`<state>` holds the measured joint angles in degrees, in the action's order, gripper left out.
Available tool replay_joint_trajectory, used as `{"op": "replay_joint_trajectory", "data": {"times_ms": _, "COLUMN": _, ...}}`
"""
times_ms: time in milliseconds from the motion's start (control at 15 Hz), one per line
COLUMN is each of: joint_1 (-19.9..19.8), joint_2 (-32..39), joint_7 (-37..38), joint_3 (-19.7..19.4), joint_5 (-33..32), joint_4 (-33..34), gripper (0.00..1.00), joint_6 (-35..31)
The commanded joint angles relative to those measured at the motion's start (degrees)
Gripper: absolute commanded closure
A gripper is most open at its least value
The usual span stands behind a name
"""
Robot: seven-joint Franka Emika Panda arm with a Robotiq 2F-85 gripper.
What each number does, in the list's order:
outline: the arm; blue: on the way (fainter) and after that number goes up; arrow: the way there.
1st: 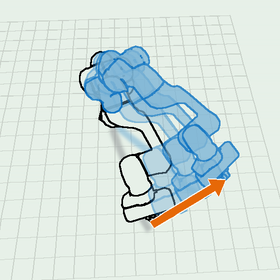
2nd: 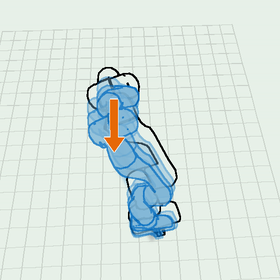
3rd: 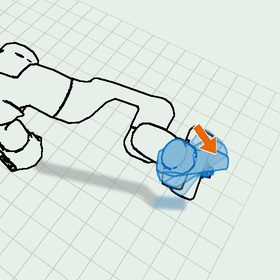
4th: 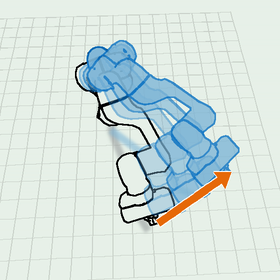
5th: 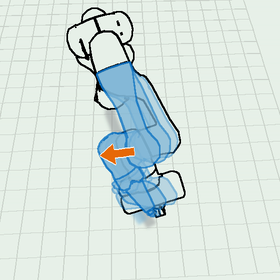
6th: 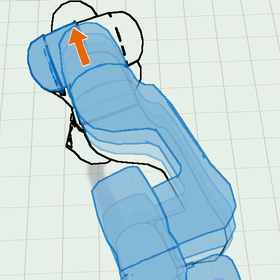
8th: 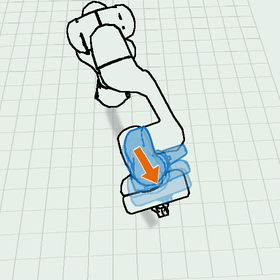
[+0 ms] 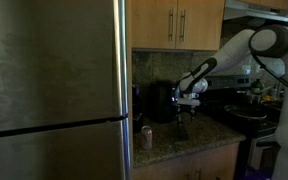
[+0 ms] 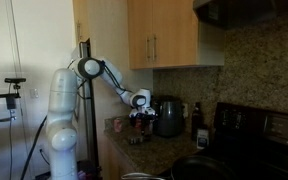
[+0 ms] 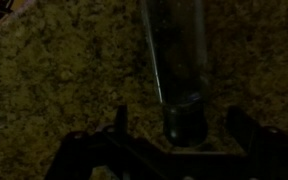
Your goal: Pick the bottle and put it upright
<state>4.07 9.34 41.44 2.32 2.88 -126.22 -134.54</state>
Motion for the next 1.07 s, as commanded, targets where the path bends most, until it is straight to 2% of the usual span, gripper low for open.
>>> {"op": "replay_joint_trajectory", "data": {"times_ms": 0, "joint_1": 0.52, "joint_2": 3.96, "joint_7": -2.27, "joint_3": -0.71, "joint_5": -0.81, "joint_4": 1.85, "gripper": 0.00, "joint_6": -0.72}}
{"op": "replay_joint_trajectory", "data": {"times_ms": 400, "joint_1": 2.43, "joint_2": 7.32, "joint_7": -2.34, "joint_3": -1.11, "joint_5": -3.11, "joint_4": 0.21, "gripper": 0.00, "joint_6": -5.74}}
{"op": "replay_joint_trajectory", "data": {"times_ms": 733, "joint_1": 5.07, "joint_2": 9.59, "joint_7": 2.23, "joint_3": -4.25, "joint_5": -10.66, "joint_4": -1.17, "gripper": 0.00, "joint_6": -13.35}}
{"op": "replay_joint_trajectory", "data": {"times_ms": 800, "joint_1": 5.41, "joint_2": 9.94, "joint_7": 2.87, "joint_3": -4.71, "joint_5": -11.26, "joint_4": -1.39, "gripper": 0.25, "joint_6": -14.37}}
{"op": "replay_joint_trajectory", "data": {"times_ms": 867, "joint_1": 5.91, "joint_2": 10.18, "joint_7": 3.81, "joint_3": -5.27, "joint_5": -12.05, "joint_4": -1.74, "gripper": 0.26, "joint_6": -15.46}}
{"op": "replay_joint_trajectory", "data": {"times_ms": 1000, "joint_1": 6.66, "joint_2": 9.43, "joint_7": 4.63, "joint_3": -5.56, "joint_5": -12.48, "joint_4": -2.60, "gripper": 0.40, "joint_6": -17.25}}
